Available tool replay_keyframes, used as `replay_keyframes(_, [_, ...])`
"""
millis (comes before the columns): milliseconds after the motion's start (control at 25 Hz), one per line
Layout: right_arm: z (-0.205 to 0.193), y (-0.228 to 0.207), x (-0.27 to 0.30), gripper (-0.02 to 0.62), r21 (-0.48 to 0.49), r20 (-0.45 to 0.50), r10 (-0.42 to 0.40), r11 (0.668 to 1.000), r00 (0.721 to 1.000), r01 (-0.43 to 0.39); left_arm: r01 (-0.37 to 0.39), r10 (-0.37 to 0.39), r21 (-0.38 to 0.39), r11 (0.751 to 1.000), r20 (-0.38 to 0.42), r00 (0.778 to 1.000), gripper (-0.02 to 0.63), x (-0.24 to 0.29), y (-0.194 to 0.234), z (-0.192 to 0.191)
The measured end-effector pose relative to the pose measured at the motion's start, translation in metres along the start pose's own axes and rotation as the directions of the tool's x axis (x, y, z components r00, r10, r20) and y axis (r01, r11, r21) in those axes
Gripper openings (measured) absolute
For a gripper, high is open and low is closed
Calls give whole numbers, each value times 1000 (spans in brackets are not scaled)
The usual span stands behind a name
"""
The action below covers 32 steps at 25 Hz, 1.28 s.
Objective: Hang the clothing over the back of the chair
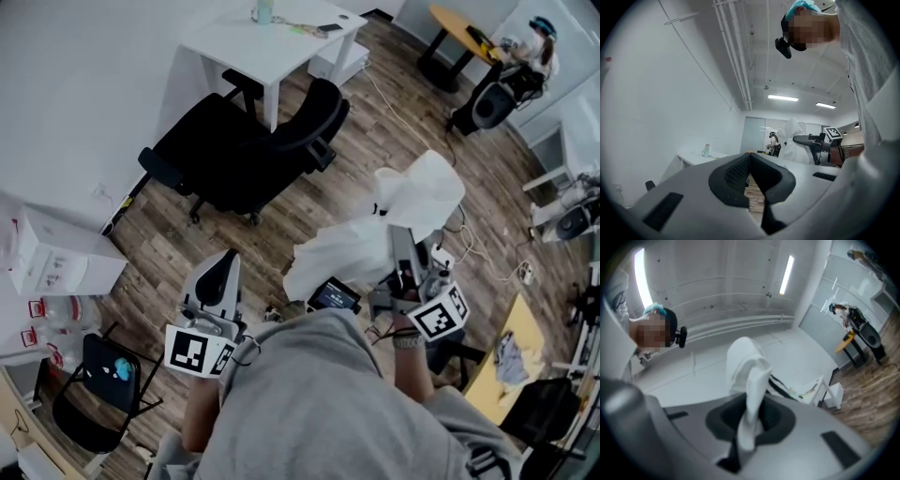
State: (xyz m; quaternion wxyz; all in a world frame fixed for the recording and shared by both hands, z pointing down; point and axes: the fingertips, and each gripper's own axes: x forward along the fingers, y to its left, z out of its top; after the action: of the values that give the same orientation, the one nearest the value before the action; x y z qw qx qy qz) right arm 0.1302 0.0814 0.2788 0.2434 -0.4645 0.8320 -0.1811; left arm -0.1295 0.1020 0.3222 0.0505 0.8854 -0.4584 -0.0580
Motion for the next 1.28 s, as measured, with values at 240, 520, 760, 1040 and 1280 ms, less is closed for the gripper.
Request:
replay_keyframes(240, [8,-28,30,51,13,-32,26,1000,999,-25,-11,11,3,1000,-16,1000,36,39,1,-4])
replay_keyframes(520, [24,-55,71,51,3,-51,60,998,997,-60,-35,35,5,999,-20,999,35,80,9,-3])
replay_keyframes(760, [32,-73,103,51,1,-69,102,995,992,-102,-77,77,-1,997,-27,997,36,102,21,-5])
replay_keyframes(1040, [55,-89,134,51,2,-77,151,988,986,-151,-111,111,8,994,-18,994,35,131,24,0])
replay_keyframes(1280, [71,-92,161,51,-19,-111,204,978,973,-208,-159,159,27,987,-3,987,35,144,25,9])
